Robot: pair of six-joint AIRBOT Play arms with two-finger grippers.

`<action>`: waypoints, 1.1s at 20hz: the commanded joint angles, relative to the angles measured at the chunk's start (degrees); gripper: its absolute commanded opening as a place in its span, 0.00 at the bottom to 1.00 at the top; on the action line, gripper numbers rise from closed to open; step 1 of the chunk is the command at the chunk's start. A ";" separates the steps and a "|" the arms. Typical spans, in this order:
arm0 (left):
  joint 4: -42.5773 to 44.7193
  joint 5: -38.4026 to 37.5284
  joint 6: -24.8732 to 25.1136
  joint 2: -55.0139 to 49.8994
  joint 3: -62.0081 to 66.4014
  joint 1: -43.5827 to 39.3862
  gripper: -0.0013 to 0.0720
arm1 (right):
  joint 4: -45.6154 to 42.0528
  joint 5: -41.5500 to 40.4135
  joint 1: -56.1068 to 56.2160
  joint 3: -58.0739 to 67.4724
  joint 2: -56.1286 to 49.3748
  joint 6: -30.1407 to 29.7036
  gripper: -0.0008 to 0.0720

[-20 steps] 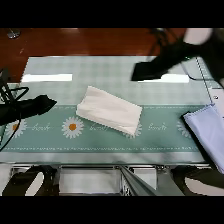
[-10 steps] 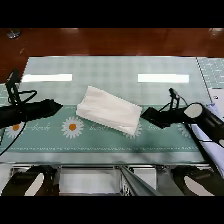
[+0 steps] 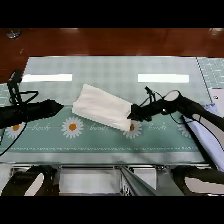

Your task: Fold the shirts.

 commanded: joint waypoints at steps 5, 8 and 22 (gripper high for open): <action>0.00 0.00 0.00 -0.02 0.00 -0.02 0.06 | -23.56 18.25 1.64 40.96 -2.58 9.68 0.03; 0.00 -0.02 -0.02 -0.02 0.00 -0.02 0.06 | -32.79 26.93 -0.79 60.06 -2.58 14.23 0.03; -0.02 -0.02 -0.02 -0.02 0.00 -0.02 0.06 | -44.04 49.55 -51.28 51.43 23.32 22.03 0.03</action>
